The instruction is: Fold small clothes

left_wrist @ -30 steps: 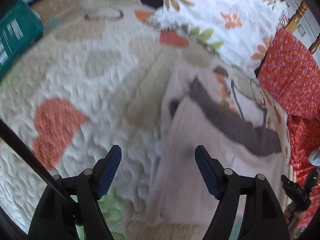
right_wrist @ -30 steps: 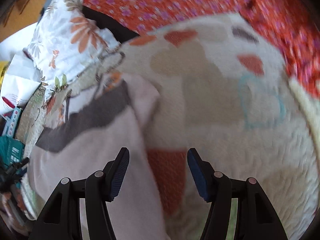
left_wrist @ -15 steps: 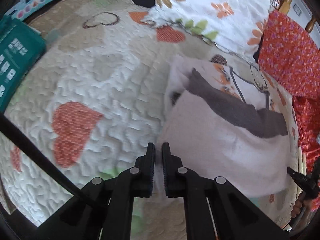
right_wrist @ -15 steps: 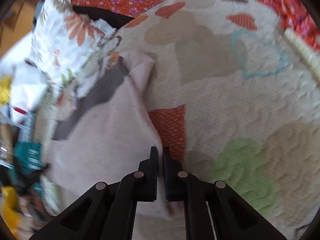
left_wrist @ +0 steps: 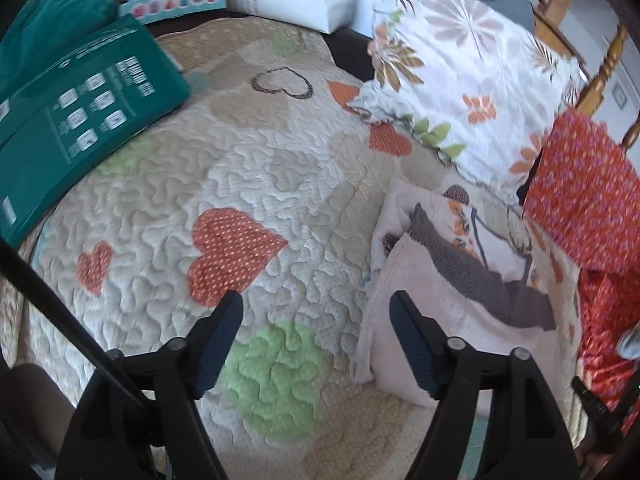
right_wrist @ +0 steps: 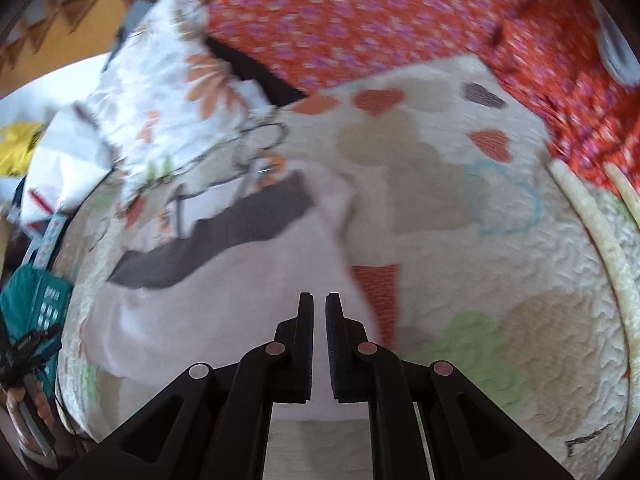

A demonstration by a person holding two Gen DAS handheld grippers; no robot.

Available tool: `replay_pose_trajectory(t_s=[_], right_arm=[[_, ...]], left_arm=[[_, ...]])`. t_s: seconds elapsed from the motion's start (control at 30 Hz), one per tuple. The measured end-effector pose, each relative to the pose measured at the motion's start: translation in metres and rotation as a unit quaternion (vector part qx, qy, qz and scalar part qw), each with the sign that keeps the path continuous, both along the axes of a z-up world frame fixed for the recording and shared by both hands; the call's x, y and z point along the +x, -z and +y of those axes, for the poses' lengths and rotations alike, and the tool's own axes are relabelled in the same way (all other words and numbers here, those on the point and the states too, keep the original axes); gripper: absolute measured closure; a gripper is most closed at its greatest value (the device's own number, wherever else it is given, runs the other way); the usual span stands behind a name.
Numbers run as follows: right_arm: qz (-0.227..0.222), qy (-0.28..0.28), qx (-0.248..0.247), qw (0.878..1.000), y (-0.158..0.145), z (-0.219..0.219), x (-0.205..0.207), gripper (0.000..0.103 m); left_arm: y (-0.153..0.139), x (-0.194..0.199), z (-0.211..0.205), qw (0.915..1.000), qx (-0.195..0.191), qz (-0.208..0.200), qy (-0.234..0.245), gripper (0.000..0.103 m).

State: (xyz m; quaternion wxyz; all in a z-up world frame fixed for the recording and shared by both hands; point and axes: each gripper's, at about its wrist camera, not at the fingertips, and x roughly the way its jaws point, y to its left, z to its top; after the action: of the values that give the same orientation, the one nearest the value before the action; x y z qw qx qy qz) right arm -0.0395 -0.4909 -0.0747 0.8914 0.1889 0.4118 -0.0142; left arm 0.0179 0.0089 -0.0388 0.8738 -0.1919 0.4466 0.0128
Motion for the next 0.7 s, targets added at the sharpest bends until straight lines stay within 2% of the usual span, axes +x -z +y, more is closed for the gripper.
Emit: replay_pose_trajectory(t_s=[0.27, 0.4, 0.5, 0.63, 0.7], right_arm=[[0.005, -0.102, -0.042, 0.994, 0.015, 0.095, 0.017, 0.093], [0.004, -0.163, -0.071, 0.984, 0.027, 0.143, 0.019, 0.093], [0.005, -0.2, -0.095, 0.975, 0.033, 0.178, 0.02, 0.092], [0.002, -0.235, -0.108, 0.966, 0.04, 0.219, 0.024, 0.09], [0.007, -0.25, -0.118, 0.961, 0.043, 0.239, 0.027, 0.088]], left_arm=[[0.009, 0.011, -0.001, 0.9993, 0.035, 0.006, 0.009, 0.026], [0.003, 0.023, 0.006, 0.9992, 0.039, -0.004, -0.006, 0.026], [-0.007, 0.037, 0.008, 0.998, 0.057, -0.019, -0.021, 0.026], [-0.011, 0.05, 0.009, 0.9972, 0.067, -0.023, -0.023, 0.026], [-0.009, 0.053, 0.01, 0.9978, 0.059, -0.017, -0.023, 0.026]])
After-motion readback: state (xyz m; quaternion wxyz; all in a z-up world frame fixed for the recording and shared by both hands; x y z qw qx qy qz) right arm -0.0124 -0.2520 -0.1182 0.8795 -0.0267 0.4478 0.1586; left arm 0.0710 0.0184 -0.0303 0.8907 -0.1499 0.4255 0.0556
